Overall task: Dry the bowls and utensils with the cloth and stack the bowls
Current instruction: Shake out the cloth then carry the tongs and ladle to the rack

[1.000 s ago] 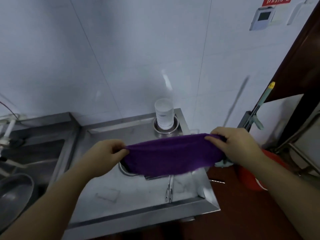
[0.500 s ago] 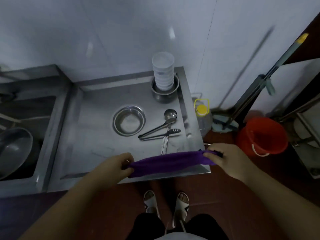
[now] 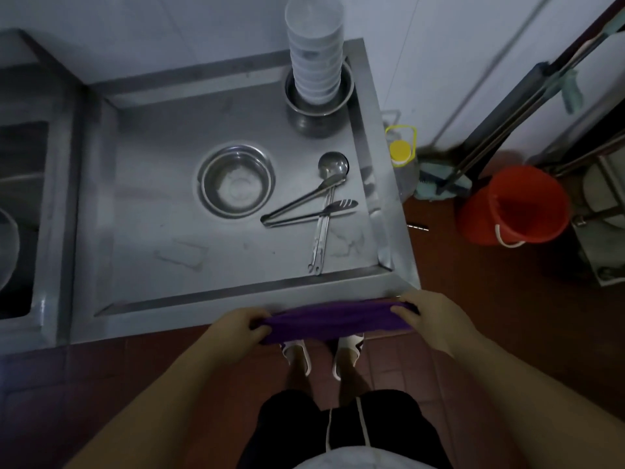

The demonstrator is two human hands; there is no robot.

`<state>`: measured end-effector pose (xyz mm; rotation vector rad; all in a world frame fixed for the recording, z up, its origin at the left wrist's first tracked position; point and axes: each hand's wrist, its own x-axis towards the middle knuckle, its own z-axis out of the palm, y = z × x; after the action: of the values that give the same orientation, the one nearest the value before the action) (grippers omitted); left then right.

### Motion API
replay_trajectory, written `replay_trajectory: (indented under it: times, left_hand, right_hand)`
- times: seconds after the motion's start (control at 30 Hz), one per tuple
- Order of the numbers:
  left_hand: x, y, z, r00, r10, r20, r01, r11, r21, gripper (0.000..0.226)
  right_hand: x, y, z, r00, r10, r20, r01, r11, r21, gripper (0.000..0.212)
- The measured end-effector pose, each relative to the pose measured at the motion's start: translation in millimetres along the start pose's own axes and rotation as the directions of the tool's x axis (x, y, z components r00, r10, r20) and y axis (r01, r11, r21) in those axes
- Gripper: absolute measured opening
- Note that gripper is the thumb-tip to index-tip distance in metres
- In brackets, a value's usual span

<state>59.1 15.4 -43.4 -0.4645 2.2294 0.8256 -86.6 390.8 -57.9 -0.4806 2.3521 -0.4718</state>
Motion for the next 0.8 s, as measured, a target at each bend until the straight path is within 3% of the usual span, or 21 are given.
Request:
replay_trajectory:
  times: [0.13, 0.27, 0.5, 0.57, 0.63, 0.7, 0.8]
  left_hand:
    - [36.1, 1.2, 0.9, 0.992, -0.061, -0.110, 0.060, 0.998, -0.011, 0.010]
    - [68.3, 6.7, -0.7, 0.976, -0.094, -0.198, 0.098, 0.995, 0.014, 0.012]
    - [94.7, 12.8, 5.9, 0.967, -0.122, -0.223, 0.154, 0.979, 0.135, 0.026]
    - [94.6, 13.9, 6.8, 0.961, -0.072, -0.266, 0.125, 0.974, 0.190, 0.031]
    - [94.6, 15.2, 7.8, 0.951, 0.071, -0.300, 0.026, 0.952, 0.306, 0.031]
    - [93.6, 16.6, 9.2, 0.956, 0.167, -0.243, -0.046, 0.898, 0.438, 0.029]
    - [91.7, 19.8, 10.1, 0.982, 0.107, -0.153, -0.025, 0.887, 0.461, 0.034]
  right_hand:
    - [36.6, -3.5, -0.2, 0.994, 0.042, -0.101, -0.050, 0.996, -0.078, 0.020]
    - [73.7, -7.4, -7.6, 0.986, 0.055, -0.158, -0.096, 0.960, -0.264, 0.032]
    - [95.2, -16.2, -0.4, 0.974, -0.083, -0.209, -0.038, 0.856, -0.515, 0.031]
    - [96.3, -17.2, 3.8, 0.964, -0.153, -0.218, 0.005, 0.829, -0.558, 0.022]
    - [96.5, -16.1, 10.3, 0.950, -0.252, -0.185, 0.098, 0.801, -0.590, 0.011]
    - [93.6, -15.3, 14.7, 0.938, -0.311, -0.153, 0.173, 0.802, -0.572, 0.006]
    - [88.5, -16.1, 16.8, 0.949, -0.288, -0.129, 0.176, 0.822, -0.541, 0.020]
